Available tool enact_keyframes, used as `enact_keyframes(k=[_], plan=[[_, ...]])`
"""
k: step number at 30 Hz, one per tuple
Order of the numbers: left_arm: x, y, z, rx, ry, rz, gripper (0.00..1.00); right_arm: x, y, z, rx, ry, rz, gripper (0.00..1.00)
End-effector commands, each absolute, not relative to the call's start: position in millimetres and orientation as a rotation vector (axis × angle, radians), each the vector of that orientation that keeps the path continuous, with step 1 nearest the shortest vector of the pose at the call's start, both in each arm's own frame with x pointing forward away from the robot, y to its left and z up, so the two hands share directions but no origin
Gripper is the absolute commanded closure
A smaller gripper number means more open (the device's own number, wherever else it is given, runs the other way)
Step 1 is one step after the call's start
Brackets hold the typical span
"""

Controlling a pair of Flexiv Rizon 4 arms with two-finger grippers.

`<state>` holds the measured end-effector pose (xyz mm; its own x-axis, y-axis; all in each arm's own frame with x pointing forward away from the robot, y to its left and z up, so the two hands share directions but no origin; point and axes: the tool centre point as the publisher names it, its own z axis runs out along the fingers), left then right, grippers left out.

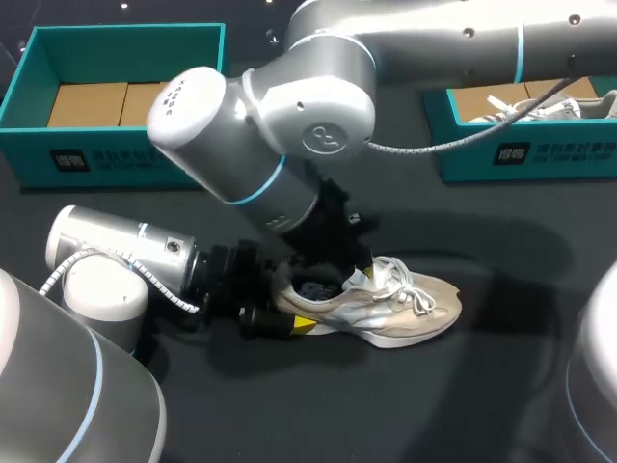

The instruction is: Take the shoe out of the shoebox, open the shoe tongue, remove and reinsert the insole, then place the shoe into the shoebox

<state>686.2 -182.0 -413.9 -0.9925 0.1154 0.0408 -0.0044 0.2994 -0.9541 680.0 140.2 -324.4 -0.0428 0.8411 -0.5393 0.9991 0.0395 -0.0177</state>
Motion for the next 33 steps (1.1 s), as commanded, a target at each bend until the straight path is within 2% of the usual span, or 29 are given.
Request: enact_keyframes(k=[1, 15, 22, 33], plan=[[686, -182, -414, -0.105, -2.451, 1.797, 1.0, 686, 113, -307, 1.861, 2.227, -0.336, 1.0], [686, -182, -414, -0.105, -2.451, 1.797, 1.0, 688, 108, -306, 1.871, 2.259, -0.3, 1.0], [686, -182, -414, -0.105, -2.451, 1.797, 1.0, 694, 71, -306, 1.864, 2.427, -0.127, 1.0], [686, -182, -414, -0.105, -2.451, 1.797, 1.0, 711, 39, -328, 1.882, 2.449, -0.146, 1.0]])
